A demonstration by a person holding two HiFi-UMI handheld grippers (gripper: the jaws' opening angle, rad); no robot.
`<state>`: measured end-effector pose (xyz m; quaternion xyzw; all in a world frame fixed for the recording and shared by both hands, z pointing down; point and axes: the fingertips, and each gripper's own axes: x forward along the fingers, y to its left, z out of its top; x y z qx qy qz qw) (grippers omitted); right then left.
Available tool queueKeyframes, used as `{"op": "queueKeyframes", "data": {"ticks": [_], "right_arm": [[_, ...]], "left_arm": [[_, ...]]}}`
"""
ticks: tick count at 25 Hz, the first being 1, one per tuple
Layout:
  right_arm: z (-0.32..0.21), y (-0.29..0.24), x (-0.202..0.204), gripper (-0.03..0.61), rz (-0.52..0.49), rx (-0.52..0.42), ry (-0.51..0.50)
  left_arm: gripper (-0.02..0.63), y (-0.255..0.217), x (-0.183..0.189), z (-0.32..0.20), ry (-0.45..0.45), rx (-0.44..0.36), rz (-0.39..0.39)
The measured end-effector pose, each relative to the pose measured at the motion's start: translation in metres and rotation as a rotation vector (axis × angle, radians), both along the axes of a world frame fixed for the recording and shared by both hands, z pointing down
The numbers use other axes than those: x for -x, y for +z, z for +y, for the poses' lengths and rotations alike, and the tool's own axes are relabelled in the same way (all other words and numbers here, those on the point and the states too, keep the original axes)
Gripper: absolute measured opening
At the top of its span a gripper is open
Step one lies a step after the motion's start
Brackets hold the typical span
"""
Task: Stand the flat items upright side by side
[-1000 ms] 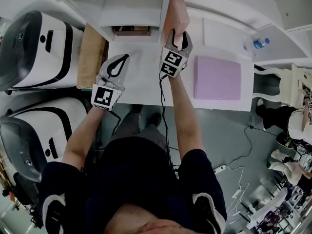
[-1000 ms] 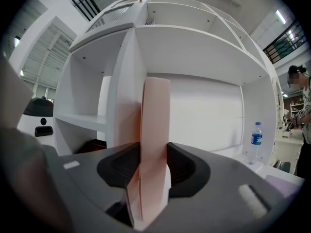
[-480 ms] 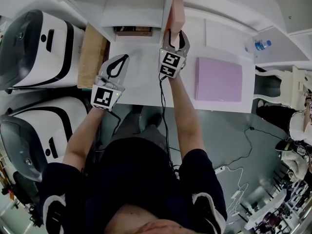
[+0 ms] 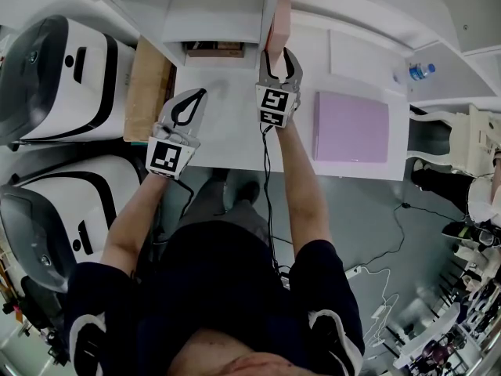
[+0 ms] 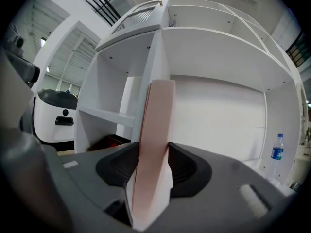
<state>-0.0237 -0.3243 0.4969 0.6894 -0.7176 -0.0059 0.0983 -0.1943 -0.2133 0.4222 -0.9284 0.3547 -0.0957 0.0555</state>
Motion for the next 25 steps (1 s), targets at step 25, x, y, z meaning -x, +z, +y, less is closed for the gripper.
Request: {"op": "queueKeyframes", "data": {"ticks": [25], "right_arm": [[0.010,-0.013,-0.002,0.216,0.049,-0.007,-0.038]], "left_arm": [[0.003,0.000,0.001,-0.001,0.002,-0.003,-0.010]]}}
